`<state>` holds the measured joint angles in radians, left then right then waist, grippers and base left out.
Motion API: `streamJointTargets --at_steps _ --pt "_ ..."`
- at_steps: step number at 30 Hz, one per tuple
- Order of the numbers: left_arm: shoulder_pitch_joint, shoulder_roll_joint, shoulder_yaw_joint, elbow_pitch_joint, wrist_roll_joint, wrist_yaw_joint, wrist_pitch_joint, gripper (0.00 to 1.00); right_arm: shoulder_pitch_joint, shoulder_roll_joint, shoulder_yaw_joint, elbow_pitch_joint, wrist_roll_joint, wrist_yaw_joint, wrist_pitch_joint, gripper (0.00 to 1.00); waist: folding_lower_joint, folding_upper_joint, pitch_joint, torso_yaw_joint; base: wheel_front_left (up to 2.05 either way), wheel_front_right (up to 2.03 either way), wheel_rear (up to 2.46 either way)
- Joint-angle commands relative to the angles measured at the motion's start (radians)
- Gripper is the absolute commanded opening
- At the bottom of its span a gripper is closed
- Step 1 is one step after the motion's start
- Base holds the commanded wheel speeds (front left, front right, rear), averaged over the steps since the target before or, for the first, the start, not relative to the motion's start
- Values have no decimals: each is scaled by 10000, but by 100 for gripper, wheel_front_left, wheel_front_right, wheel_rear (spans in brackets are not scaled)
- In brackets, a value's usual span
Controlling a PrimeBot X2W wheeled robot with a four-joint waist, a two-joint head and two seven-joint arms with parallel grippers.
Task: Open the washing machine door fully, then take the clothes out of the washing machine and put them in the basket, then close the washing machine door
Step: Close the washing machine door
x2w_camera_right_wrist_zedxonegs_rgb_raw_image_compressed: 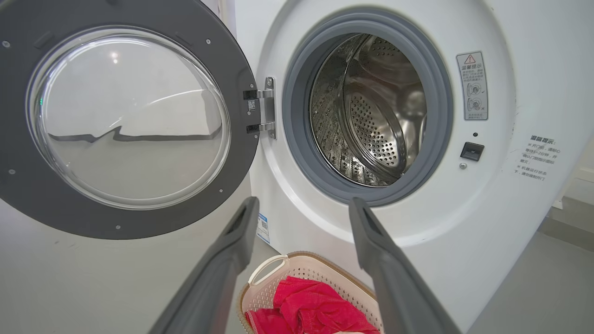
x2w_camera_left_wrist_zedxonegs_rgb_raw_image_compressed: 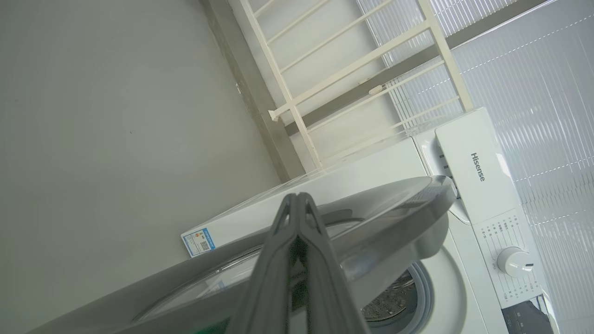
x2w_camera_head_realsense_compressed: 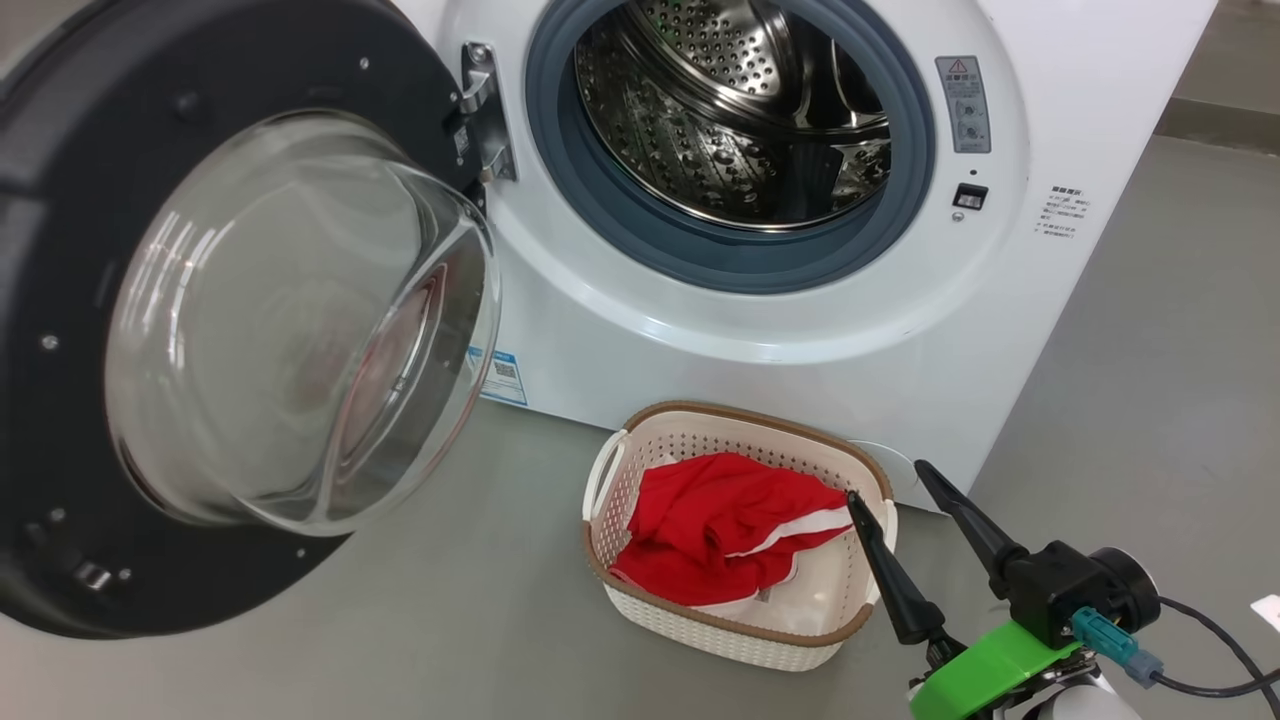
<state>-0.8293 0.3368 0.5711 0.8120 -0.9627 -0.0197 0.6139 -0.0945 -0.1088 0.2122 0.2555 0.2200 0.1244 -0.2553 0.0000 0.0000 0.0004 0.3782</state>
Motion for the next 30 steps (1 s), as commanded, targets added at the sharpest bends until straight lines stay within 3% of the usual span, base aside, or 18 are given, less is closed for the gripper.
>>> streamJointTargets --at_steps 1,14,30 --pt "317 -2 31 -307 -157 -103 319 0 -177 8 201 -267 90 63 -65 100 0 0 8 14 0 0 0" --pt "1660 -1172 466 -2593 -1095 -66 1080 0 -128 106 192 -212 123 63 -65 100 0 0 -60 47 0 0 0" --pt "3207 -2625 306 -5989 -1950 714 2087 0 -148 248 291 -135 121 63 -65 100 0 0 -84 -77 0 0 0"
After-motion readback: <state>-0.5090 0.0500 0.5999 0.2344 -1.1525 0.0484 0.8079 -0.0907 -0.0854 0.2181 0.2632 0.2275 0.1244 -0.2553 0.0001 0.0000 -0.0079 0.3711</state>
